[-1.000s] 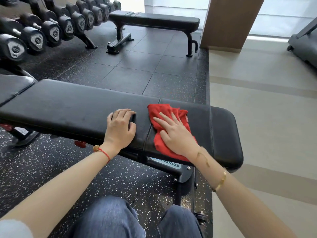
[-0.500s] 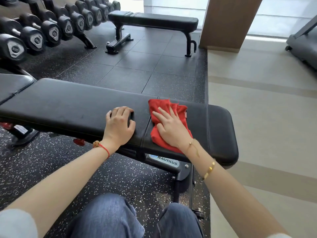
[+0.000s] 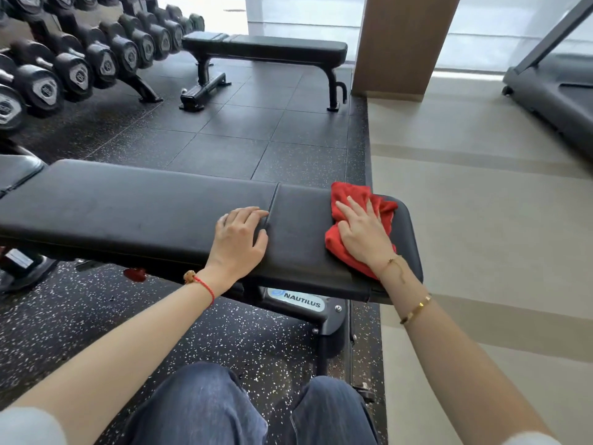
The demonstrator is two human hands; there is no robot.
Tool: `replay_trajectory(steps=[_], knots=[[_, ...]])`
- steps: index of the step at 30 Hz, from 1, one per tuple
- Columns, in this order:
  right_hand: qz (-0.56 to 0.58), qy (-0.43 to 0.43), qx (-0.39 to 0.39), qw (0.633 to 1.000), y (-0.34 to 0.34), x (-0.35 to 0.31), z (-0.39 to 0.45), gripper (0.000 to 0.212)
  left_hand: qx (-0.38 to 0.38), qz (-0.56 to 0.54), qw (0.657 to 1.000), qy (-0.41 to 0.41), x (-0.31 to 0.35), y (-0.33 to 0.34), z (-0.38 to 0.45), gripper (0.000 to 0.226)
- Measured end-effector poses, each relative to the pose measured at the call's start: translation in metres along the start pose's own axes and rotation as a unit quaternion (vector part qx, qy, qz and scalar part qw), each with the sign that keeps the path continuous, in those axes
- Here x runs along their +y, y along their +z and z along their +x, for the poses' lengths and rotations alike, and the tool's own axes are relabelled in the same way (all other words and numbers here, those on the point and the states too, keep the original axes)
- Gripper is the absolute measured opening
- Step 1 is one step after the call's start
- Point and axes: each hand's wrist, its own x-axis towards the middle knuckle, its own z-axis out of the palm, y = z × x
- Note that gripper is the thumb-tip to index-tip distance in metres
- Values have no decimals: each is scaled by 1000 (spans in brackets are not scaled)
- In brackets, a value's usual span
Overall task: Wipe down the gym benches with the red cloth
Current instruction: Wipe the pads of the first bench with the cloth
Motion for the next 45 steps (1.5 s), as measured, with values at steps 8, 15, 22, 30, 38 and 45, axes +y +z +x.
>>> replay_trajectory(steps=[8, 15, 22, 30, 38, 45], knots=[[49, -31, 39, 998, -10, 28, -70, 51, -16, 10, 1000, 18, 23, 17, 6, 40], [32, 56, -3, 998, -17, 48, -4, 50, -9, 13, 1000, 12, 25, 19, 4, 39], [44, 3, -4, 999, -9, 8, 14, 47, -3, 20, 1000, 8, 28, 19, 4, 38], [84, -100, -13, 991, 6, -20, -34, 49, -4, 11, 1000, 7, 28, 18, 3, 38], [112, -23, 50, 992, -5, -4, -56, 75, -8, 0, 1000, 12, 26, 17, 1, 40], [114, 72, 2, 991, -2, -11, -57, 91, 4, 5, 1000, 10, 26, 19, 2, 37]])
